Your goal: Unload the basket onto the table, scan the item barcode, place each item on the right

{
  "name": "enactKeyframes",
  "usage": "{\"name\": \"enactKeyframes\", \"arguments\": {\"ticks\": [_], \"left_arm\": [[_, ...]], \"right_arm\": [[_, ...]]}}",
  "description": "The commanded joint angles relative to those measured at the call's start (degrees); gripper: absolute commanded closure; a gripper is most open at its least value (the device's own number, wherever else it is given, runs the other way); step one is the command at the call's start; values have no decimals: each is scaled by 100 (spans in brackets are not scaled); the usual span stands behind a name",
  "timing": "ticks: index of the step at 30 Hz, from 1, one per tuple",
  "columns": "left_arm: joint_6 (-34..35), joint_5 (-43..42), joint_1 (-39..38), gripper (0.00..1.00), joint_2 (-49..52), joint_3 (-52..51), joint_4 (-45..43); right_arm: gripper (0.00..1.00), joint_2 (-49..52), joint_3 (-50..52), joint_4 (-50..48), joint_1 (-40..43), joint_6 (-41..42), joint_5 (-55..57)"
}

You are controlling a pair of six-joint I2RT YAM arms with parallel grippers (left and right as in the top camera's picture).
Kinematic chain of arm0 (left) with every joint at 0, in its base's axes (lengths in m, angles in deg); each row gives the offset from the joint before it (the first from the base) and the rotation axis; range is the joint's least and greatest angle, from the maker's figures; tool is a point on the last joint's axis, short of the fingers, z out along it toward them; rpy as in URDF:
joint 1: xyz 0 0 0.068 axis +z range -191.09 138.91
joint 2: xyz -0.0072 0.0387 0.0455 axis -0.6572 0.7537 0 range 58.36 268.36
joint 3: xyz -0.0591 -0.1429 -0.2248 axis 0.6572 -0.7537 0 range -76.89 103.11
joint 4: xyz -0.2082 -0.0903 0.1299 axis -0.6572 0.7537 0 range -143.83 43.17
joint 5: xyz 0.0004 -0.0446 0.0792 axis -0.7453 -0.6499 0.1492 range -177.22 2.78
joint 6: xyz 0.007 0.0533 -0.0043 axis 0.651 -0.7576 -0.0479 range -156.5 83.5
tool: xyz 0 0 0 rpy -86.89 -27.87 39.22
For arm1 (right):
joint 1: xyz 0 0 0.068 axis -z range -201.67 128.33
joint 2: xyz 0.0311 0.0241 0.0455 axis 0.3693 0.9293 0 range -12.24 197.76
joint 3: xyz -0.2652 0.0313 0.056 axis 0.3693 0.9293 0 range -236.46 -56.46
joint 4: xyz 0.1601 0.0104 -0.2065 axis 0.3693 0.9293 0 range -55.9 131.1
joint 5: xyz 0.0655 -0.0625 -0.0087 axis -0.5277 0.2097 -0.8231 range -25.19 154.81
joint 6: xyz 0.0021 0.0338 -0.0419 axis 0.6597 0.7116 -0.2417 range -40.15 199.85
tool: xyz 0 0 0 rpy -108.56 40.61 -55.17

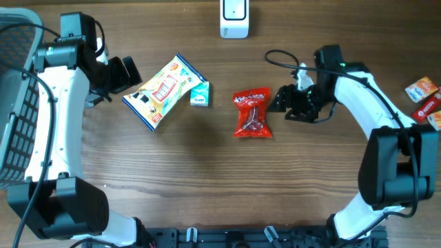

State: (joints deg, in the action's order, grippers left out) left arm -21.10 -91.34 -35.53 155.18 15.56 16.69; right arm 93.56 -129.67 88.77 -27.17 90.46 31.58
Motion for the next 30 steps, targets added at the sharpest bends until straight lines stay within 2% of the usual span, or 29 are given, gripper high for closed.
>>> {"name": "enactKeyframes", "arguments": {"ticks": [1, 2, 3, 4, 5, 9, 14, 19, 25, 30], "left_arm": [[50, 37, 17, 0, 42, -37, 0], [50, 39, 17, 0, 42, -37, 0], [50, 37, 17, 0, 42, -37, 0], [50, 37, 17, 0, 42, -37, 2], [50, 37, 17, 0, 42, -37, 0], [50, 37, 17, 0, 42, -37, 0], [50, 37, 17, 0, 42, -37, 0], [50, 37, 17, 0, 42, -37, 0], [50, 37, 17, 0, 42, -37, 2], [50, 37, 17, 0, 42, -37, 2]], "right_arm": [[28, 11, -365, 195, -605, -595, 520], [25, 9, -363, 162, -715, -592, 706], [16, 9, -358, 111, -798, -522, 994], [1, 15, -328, 33, -811, -367, 1198], [0, 17, -289, -37, -811, -273, 1252], [1, 17, 48, -433, -616, -455, 741], [1, 17, 800, -1069, -437, -1080, -863], [7, 20, 1392, -1659, -424, -1003, -1180], [20, 28, 1910, -2857, -389, -90, -1707], [20, 68, 2382, -4092, -389, 807, -1777]]}}
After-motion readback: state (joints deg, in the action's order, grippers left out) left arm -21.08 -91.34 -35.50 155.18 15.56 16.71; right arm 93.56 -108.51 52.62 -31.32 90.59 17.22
